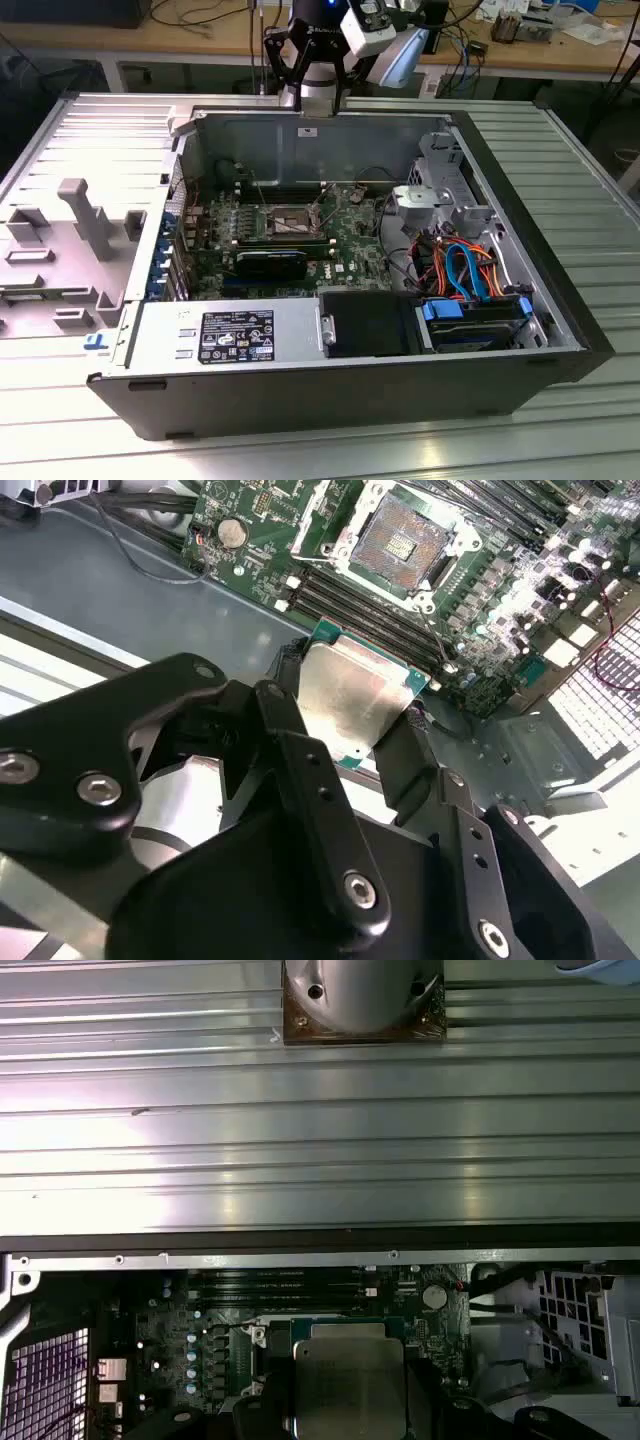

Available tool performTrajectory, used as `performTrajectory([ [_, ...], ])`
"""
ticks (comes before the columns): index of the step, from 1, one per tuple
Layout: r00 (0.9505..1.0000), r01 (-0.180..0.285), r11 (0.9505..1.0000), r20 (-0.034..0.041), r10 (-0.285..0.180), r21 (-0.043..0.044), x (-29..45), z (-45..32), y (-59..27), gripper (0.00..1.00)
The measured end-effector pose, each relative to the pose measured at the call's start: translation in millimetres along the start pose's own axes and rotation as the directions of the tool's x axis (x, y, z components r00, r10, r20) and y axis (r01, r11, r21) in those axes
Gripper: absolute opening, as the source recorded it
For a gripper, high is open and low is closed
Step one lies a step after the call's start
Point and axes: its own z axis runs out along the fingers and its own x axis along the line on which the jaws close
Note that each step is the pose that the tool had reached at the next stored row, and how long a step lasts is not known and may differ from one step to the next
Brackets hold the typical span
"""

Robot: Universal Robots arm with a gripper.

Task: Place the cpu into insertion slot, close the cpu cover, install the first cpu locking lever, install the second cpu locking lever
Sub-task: 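Place the cpu into insertion slot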

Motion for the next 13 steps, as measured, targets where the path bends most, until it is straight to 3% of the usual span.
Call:
performTrajectory([
  [13,1.0000,0.001,1.0000,-0.0002,-0.001,0.0002,0.6,0.1,-3.5,0.54],
])
